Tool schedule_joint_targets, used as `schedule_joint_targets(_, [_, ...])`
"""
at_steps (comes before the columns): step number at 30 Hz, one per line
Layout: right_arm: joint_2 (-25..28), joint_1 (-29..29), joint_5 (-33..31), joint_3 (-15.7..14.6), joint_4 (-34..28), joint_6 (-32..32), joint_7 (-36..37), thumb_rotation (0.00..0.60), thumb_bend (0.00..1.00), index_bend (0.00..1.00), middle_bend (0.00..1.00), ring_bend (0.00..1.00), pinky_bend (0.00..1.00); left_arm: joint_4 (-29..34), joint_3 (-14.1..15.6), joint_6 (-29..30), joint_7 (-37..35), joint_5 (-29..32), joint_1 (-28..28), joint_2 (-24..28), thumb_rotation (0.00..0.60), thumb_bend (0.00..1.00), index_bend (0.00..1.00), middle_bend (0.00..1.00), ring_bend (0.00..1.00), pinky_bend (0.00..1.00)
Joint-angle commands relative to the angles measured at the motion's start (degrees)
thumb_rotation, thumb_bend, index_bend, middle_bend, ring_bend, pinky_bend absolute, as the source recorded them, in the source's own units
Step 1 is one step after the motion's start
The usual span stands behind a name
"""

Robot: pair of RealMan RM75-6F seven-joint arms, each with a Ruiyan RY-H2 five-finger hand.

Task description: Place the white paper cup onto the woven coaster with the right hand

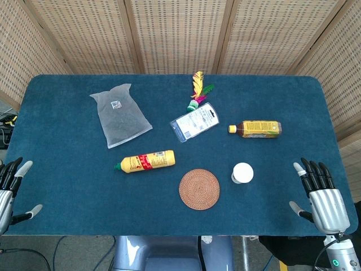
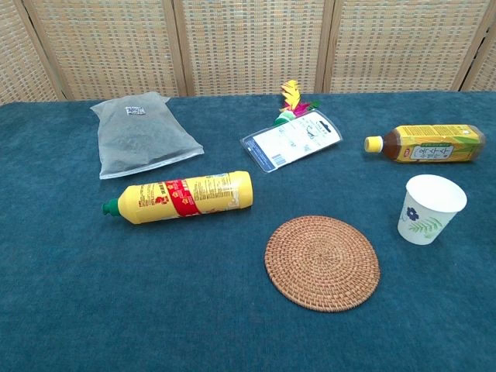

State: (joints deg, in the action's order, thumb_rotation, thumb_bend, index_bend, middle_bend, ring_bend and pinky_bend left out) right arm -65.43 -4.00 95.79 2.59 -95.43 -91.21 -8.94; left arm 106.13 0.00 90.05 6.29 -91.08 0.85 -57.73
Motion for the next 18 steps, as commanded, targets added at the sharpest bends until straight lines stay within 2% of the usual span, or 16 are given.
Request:
schedule_joint_targets(1, [0.1,-0.1,-0.1,-0.1,0.0,0.3,0.4,0.600,0.00,0.00,0.00,0.00,0.00,0.0,0.0,-0.1,0.0,0.1,0.0,0.0,0.600,0.00,0.00,0.00,0.00,0.00])
schedule_joint_targets(9, [0.0,-2.4,-0.9,0.0,0.7,4.5,3.3,0.600,0.00,0.00,0.00,0.00,0.00,0.1,-0.2,-0.5,0.3,0.7,0.2,-0.1,0.600,0.00,0.00,0.00,0.00,0.00])
schedule_joint_targets(18, [-0.6,-13.3,-2.7,0.7,1.9,22.2,9.3,0.600,0.00,0.00,0.00,0.00,0.00,0.9,-1.1,-2.7,2.6,3.0,1.3,-0.6,0.600,0.00,0.00,0.00,0.00,0.00])
